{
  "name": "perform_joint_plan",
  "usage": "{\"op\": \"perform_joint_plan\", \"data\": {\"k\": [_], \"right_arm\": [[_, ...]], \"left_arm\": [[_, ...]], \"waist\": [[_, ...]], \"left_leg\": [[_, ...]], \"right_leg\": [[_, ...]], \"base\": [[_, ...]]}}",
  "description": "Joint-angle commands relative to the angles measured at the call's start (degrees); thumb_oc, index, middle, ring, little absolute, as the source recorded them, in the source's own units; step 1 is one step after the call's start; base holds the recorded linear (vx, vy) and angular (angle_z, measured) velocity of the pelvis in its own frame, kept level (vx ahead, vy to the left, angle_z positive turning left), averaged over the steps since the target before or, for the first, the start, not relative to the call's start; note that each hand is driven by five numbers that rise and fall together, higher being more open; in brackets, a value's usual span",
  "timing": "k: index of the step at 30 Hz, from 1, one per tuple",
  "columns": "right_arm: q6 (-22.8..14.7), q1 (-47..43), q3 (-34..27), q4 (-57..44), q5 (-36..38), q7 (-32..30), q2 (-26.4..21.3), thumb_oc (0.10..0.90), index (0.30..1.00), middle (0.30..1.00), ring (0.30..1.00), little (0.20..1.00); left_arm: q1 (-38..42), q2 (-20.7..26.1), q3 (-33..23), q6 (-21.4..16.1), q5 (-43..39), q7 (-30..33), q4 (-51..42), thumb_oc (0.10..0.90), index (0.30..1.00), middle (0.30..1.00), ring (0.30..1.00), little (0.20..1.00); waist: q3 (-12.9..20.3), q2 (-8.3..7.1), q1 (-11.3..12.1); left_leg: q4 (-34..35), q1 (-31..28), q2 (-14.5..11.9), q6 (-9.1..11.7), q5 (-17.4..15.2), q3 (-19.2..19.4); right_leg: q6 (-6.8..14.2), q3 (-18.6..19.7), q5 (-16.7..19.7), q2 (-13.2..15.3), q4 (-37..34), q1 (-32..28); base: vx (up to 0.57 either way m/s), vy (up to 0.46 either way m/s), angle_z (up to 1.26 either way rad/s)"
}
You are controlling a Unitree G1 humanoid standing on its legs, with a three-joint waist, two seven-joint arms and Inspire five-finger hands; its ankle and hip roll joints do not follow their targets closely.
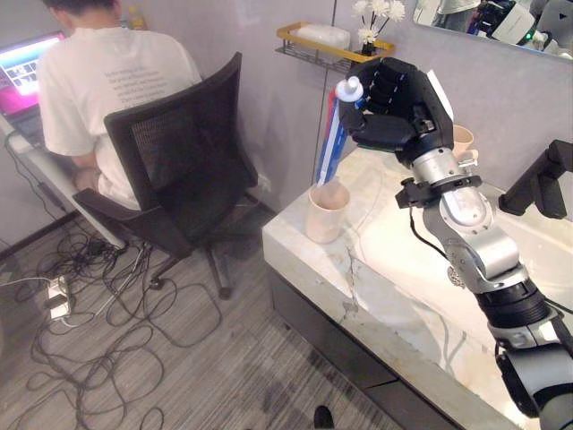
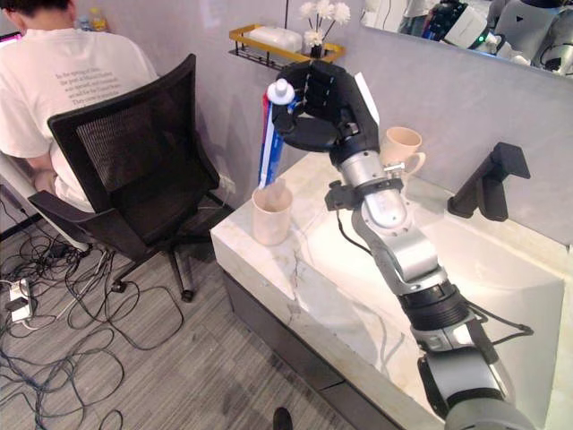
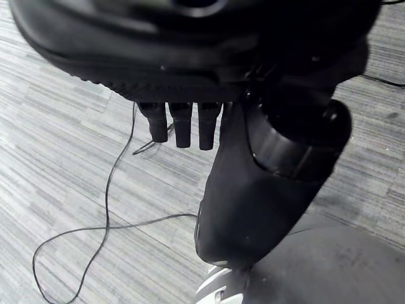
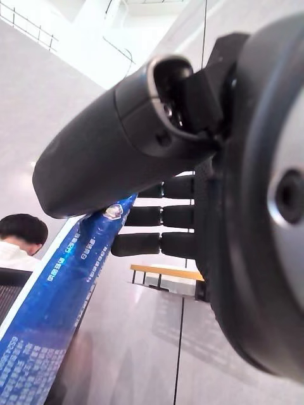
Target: Organize the bathroom.
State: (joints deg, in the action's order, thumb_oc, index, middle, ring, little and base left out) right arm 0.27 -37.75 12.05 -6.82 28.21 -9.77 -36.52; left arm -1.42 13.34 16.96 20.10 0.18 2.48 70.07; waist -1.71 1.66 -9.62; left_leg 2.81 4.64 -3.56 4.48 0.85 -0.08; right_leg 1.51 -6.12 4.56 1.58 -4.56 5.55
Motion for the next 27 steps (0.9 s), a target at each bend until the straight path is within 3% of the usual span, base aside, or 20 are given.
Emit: {"op": "perform_joint_plan", "data": {"k": [1,27], "right_arm": [[-10.83,-6.82,-6.91,-0.62,-2.43,-2.21,3.93,0.400,0.300,0.300,0.300,0.300],[-11.95,-2.87,-7.51,-4.36,-2.76,-0.99,4.74,0.400,0.300,0.300,0.300,0.300]], "left_arm": [[-1.28,2.45,0.81,1.54,1.97,-0.19,3.45,0.800,0.900,0.900,0.900,0.900],[-1.39,1.84,0.60,0.82,2.50,-0.23,2.91,0.800,0.900,0.900,0.900,0.900]], "waist": [[4.55,-1.32,-0.63],[4.56,-0.98,-2.26]], "left_leg": [[-9.18,6.55,-7.21,2.83,1.02,5.39],[-8.45,5.21,-7.09,2.78,0.41,6.66]], "right_leg": [[7.62,4.00,-7.10,5.93,6.02,-0.40],[8.32,5.90,-5.72,5.95,5.06,0.74]], "base": [[0.00,0.000,0.00],[-0.01,0.003,-0.01]]}}
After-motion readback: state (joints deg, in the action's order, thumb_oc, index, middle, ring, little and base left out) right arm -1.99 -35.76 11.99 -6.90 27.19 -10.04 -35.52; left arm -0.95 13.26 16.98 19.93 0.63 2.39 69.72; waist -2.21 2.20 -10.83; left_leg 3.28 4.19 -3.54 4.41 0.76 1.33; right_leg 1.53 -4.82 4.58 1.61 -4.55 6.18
